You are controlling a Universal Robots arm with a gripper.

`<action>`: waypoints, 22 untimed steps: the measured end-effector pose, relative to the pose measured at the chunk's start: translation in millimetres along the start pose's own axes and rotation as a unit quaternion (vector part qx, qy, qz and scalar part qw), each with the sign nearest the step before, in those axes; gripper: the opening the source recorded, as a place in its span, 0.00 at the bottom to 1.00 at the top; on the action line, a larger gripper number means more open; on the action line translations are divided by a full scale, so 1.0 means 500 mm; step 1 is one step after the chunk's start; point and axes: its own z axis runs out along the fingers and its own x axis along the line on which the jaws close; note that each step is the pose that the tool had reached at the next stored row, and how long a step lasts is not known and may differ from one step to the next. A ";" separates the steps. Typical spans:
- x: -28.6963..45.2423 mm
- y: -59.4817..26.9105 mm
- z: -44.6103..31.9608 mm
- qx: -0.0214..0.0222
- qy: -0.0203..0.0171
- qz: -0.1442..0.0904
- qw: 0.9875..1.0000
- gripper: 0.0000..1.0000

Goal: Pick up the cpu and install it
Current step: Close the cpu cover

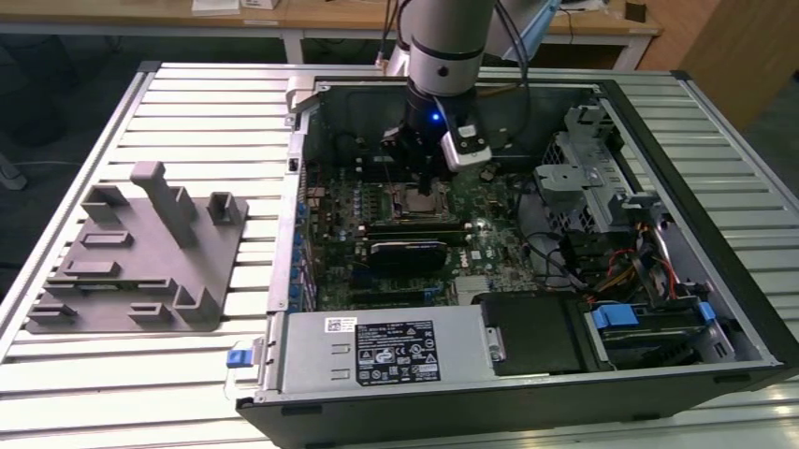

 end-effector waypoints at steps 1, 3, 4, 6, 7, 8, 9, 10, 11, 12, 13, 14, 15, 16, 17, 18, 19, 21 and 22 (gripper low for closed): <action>0.000 0.000 0.000 -0.003 0.001 -0.004 1.000 0.11; 0.000 0.000 0.000 -0.007 0.002 -0.008 1.000 0.11; 0.000 0.000 0.000 -0.007 0.002 -0.010 1.000 0.11; 0.000 0.000 0.000 -0.008 0.002 -0.014 1.000 0.11; 0.000 0.000 0.000 -0.008 0.001 -0.016 1.000 0.11; 0.001 -0.001 0.000 -0.008 0.000 -0.018 1.000 0.11; 0.002 -0.001 0.000 -0.009 -0.002 -0.018 1.000 0.11; 0.003 -0.001 0.000 -0.008 -0.004 -0.019 1.000 0.11; 0.004 -0.002 0.000 -0.007 -0.006 -0.019 1.000 0.11; 0.005 -0.002 0.000 -0.006 -0.008 -0.019 1.000 0.11; 0.007 -0.002 0.000 -0.006 -0.011 -0.020 1.000 0.11; 0.008 -0.003 0.000 -0.006 -0.015 -0.021 1.000 0.11; 0.008 -0.003 0.000 -0.007 -0.018 -0.022 1.000 0.11; 0.009 -0.003 0.001 -0.008 -0.021 -0.023 0.999 0.11; 0.008 -0.003 0.001 -0.008 -0.022 -0.024 0.999 0.11; 0.008 -0.003 0.002 -0.008 -0.022 -0.026 0.999 0.11; 0.008 -0.003 0.002 -0.008 -0.022 -0.028 0.999 0.11; 0.008 -0.004 0.003 -0.008 -0.022 -0.039 0.999 0.11; 0.008 -0.004 0.004 -0.008 -0.022 -0.045 0.999 0.11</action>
